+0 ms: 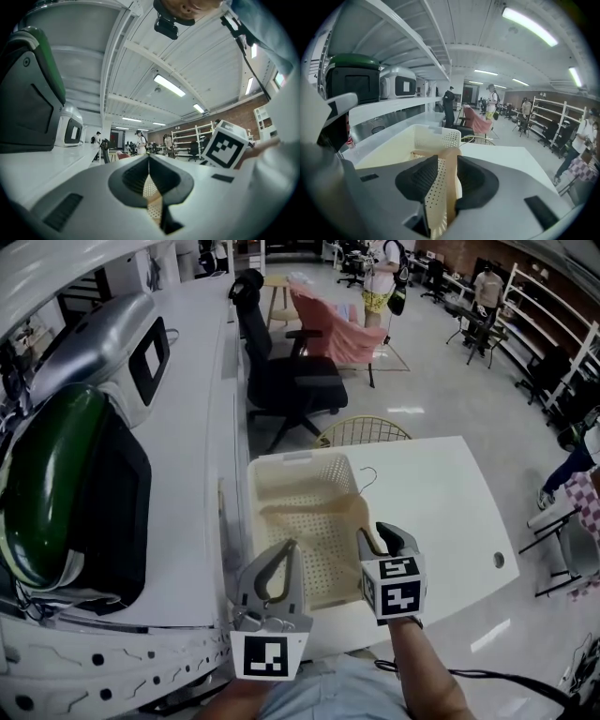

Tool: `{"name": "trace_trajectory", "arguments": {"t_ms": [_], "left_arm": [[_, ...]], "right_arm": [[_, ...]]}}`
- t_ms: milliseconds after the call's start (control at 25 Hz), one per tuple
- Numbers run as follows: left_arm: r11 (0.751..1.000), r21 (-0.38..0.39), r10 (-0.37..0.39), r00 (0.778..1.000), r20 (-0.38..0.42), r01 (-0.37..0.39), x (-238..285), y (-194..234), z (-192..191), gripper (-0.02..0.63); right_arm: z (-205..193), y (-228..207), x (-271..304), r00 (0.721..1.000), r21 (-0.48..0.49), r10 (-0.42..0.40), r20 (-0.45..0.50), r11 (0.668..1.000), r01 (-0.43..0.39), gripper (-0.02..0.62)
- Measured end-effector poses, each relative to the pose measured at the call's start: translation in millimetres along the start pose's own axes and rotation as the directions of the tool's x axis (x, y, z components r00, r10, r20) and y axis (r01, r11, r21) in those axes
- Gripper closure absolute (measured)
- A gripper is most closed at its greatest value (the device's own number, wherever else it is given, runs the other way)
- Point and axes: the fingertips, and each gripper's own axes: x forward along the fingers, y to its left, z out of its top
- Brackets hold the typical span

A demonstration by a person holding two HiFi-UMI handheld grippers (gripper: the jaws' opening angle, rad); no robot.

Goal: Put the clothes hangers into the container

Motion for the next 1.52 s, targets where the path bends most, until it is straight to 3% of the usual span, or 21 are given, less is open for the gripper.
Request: {"name": "trace_trajectory", "arguments": {"t_ms": [240, 520, 680, 880, 1200, 1520], "left_arm": [[0.999, 0.041, 0.016, 1.000, -0.014, -0.015, -1, -5, 2, 0.594], [0.995, 0.071, 0.065, 0.998, 0.027, -0.067, 11, -13, 19, 0.594], [0.993, 0.073, 0.094, 0.995, 0.041, -0.096, 16, -23, 29, 0.594], [0.987, 0.103, 0.117, 0.991, 0.064, -0.123, 22, -38, 38, 0.594], [0.980, 0.148, 0.131, 0.991, 0.035, -0.135, 26, -62, 37, 0.594], [0.976, 0.156, 0.146, 0.988, 0.045, -0.152, 31, -64, 44, 0.594]], "right_arm": [[12, -13, -23, 0.996, 0.047, 0.018, 0.092, 0.999, -0.022, 0.462], [39, -58, -57, 0.971, 0.137, 0.022, 0.237, 0.989, -0.056, 0.463], [52, -72, -74, 0.939, 0.139, 0.047, 0.340, 0.985, -0.099, 0.516], [62, -73, -83, 0.882, 0.069, 0.113, 0.458, 0.984, -0.162, 0.570], [58, -72, -89, 0.851, -0.025, 0.157, 0.502, 0.986, -0.168, 0.583], [62, -76, -89, 0.838, -0.041, 0.166, 0.521, 0.985, -0.170, 0.583]]}}
